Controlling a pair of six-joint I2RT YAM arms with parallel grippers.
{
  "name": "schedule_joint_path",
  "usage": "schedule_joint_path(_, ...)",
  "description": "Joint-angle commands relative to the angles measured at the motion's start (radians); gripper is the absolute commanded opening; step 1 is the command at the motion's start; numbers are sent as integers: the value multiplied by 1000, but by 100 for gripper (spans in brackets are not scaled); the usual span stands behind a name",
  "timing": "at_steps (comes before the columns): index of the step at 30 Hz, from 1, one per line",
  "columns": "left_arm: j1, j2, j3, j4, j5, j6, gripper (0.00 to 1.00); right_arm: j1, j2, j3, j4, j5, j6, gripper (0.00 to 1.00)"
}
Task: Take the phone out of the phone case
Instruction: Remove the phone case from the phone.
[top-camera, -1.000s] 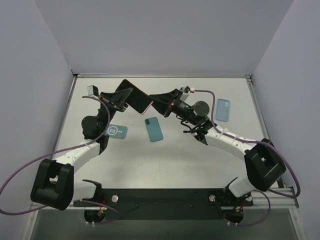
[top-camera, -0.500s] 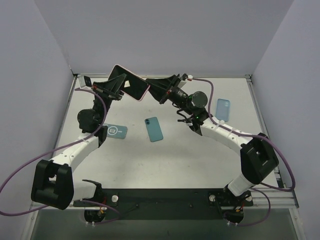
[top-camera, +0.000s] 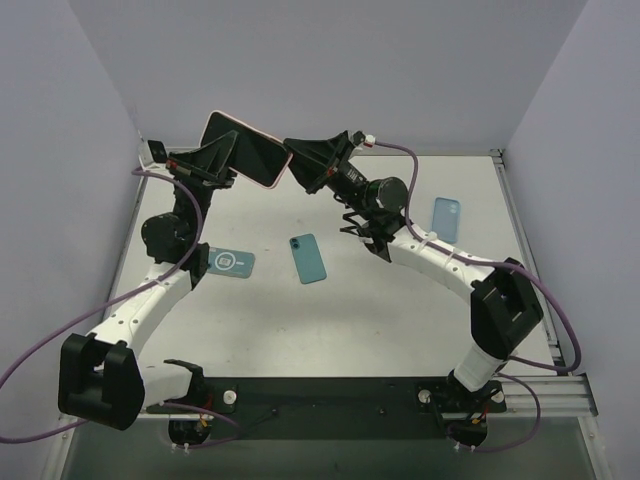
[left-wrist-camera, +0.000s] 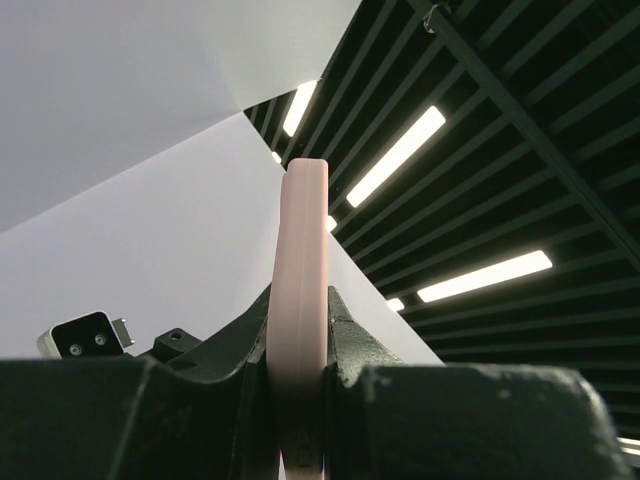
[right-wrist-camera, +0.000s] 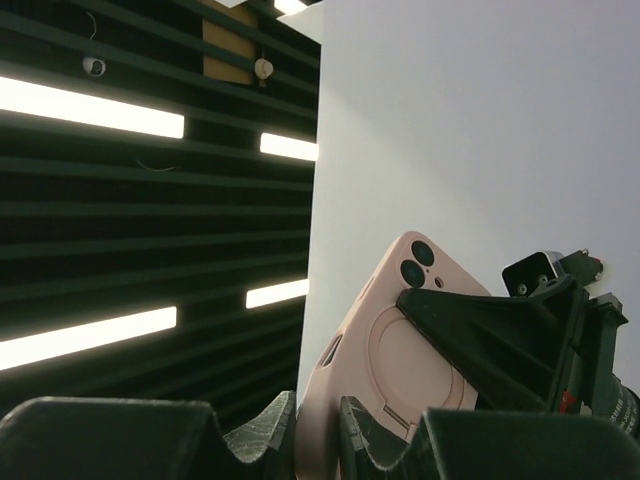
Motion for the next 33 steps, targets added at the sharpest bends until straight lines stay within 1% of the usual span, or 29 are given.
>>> schedule_joint_path(1, -24, -74, 100, 364, 92, -87, 0, 11, 37, 27, 341, 68, 102, 0)
schedule_joint_path(2, -24, -83, 104, 358, 89, -90, 0, 12, 38, 21, 339, 56, 73, 0)
schedule_joint_path(8, -24, -80, 125, 356, 69, -116, 0, 22, 63, -30, 329, -18, 25, 0)
schedule_joint_path(10, -24, -83, 127, 346, 64, -118, 0, 18, 46, -48, 275, -85, -61, 0)
schedule_joint_path(11, -24, -88, 120, 343, 59, -118, 0, 17, 31, -87, 184, -107, -101, 0)
schedule_joint_path(12, -24, -88, 116, 341, 58, -119, 0, 15, 14, -107, 128, -124, -157, 0)
schedule_joint_path(13, -24, -91, 114, 341, 56, -121, 0, 15, -26, -133, 71, -132, -253, 0)
schedule_joint_path(14, -25, -92, 108, 341, 56, -122, 0, 17, -45, -153, -32, -145, -310, 0)
schedule_joint_path(16, -24, -95, 102, 338, 52, -124, 0, 20, -90, -188, -146, -150, -441, 0)
schedule_joint_path(17, -25, -92, 102, 338, 52, -125, 0, 23, -98, -197, -202, -153, -464, 0)
schedule_joint_path(22, -25, -77, 100, 361, 49, -141, 0, 29, -92, -220, -277, -161, -549, 0)
schedule_joint_path(23, -27, -74, 100, 359, 50, -142, 0, 35, -94, -216, -338, -162, -600, 0)
schedule_joint_path(25, -27, -77, 96, 355, 55, -141, 0, 51, -103, -197, -404, -162, -653, 0)
schedule_joint_path(26, -27, -80, 94, 355, 56, -141, 0, 55, -111, -191, -488, -158, -688, 0)
schedule_joint_path(28, -27, -82, 91, 333, 75, -141, 0, 67, -129, -165, -573, -144, -782, 0)
schedule_joint_path(29, -27, -88, 94, 295, 90, -139, 0, 71, -134, -156, -634, -141, -803, 0)
schedule_joint_path(33, -33, -97, 79, 229, 147, -121, 0, 71, -138, -93, -750, -182, -884, 0)
